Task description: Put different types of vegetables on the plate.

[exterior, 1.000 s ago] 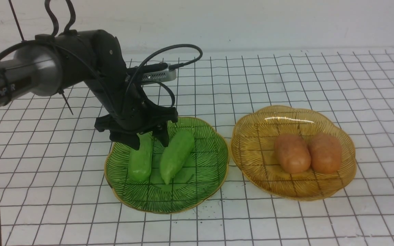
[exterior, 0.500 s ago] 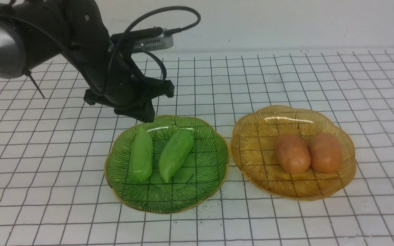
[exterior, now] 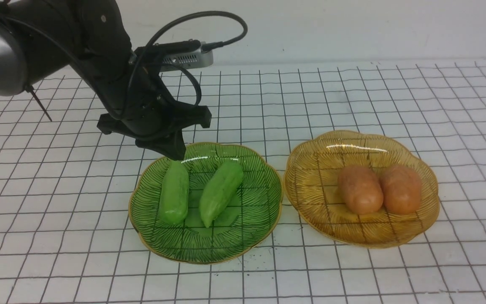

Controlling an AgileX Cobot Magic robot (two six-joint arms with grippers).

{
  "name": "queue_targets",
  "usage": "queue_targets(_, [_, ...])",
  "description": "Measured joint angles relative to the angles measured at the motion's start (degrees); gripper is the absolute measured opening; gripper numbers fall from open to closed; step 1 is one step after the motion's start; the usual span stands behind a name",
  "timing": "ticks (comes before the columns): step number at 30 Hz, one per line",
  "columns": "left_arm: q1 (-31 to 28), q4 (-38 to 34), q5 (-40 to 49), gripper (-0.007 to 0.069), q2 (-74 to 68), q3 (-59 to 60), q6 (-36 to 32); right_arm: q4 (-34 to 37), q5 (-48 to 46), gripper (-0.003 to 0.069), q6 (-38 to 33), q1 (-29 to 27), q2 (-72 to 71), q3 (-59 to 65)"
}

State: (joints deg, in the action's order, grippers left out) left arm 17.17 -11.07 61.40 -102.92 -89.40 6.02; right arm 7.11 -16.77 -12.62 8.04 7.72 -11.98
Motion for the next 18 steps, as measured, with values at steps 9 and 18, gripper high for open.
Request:
queue_targets(9, [0.0,0.5,0.6,-0.0008,0.0,0.0,-0.1,0.0,-3.9,-0.0015,0.0,0.0,0.0,2.9])
queue_targets(18, [0.0,5.1,3.1,-0.0008,3.3,0.0,-0.1,0.0,-4.7,-0.0015,0.0,0.0,-5.7,10.2])
